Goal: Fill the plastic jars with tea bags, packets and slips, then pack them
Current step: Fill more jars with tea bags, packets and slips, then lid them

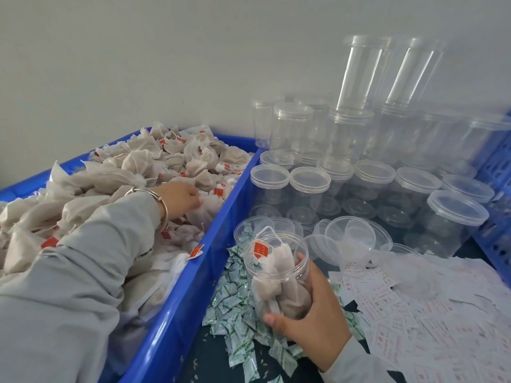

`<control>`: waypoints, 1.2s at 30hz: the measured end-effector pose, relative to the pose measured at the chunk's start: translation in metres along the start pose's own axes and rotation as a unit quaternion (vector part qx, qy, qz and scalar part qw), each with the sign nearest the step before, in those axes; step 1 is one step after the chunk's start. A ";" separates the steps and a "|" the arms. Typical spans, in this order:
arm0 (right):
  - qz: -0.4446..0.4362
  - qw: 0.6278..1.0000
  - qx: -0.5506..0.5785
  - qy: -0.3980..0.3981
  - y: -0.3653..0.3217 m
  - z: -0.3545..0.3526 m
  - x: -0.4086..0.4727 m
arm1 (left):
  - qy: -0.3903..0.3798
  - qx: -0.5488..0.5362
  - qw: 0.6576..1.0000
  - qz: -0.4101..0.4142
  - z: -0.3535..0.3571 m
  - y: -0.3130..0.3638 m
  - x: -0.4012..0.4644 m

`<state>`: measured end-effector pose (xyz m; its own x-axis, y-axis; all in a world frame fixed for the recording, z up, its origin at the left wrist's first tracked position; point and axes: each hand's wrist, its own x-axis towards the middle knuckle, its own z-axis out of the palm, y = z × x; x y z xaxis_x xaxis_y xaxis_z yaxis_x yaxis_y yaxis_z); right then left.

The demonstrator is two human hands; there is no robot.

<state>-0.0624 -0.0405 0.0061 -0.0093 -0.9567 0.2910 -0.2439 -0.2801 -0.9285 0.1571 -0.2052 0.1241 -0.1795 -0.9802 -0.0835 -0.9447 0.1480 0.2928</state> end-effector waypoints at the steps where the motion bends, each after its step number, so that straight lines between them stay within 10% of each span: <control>1: 0.003 1.000 0.000 0.000 0.000 0.000 0.000 | 0.011 -0.074 0.997 -0.008 -0.002 0.001 0.000; 5: 0.007 1.000 0.000 0.001 -0.002 -0.001 -0.001 | 0.017 -0.462 0.885 -0.055 -0.014 0.011 -0.008; 11: 0.012 1.000 0.005 0.006 -0.002 -0.001 -0.001 | -0.037 -0.624 0.780 0.011 -0.019 0.035 -0.028; 16: 0.021 1.000 0.008 0.010 -0.001 -0.001 -0.002 | -0.149 -0.593 0.787 0.088 -0.008 0.061 -0.052; 23: 0.013 1.000 0.001 0.015 -0.001 -0.001 -0.001 | -0.202 -0.379 0.886 0.173 0.014 0.073 -0.061; 32: 0.027 0.999 -0.006 0.025 0.003 0.001 -0.001 | -0.022 -0.244 0.932 0.266 0.010 0.068 -0.060; 36: 0.032 0.999 -0.003 0.010 0.002 0.000 -0.001 | -0.069 -0.137 0.940 0.303 0.011 0.068 -0.066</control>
<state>-0.0627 -0.0396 0.0042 -0.0451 -0.9709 0.2351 -0.2477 -0.2171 -0.9442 0.1011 -0.1290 0.1389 -0.7148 -0.6967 0.0600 -0.5541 0.6166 0.5593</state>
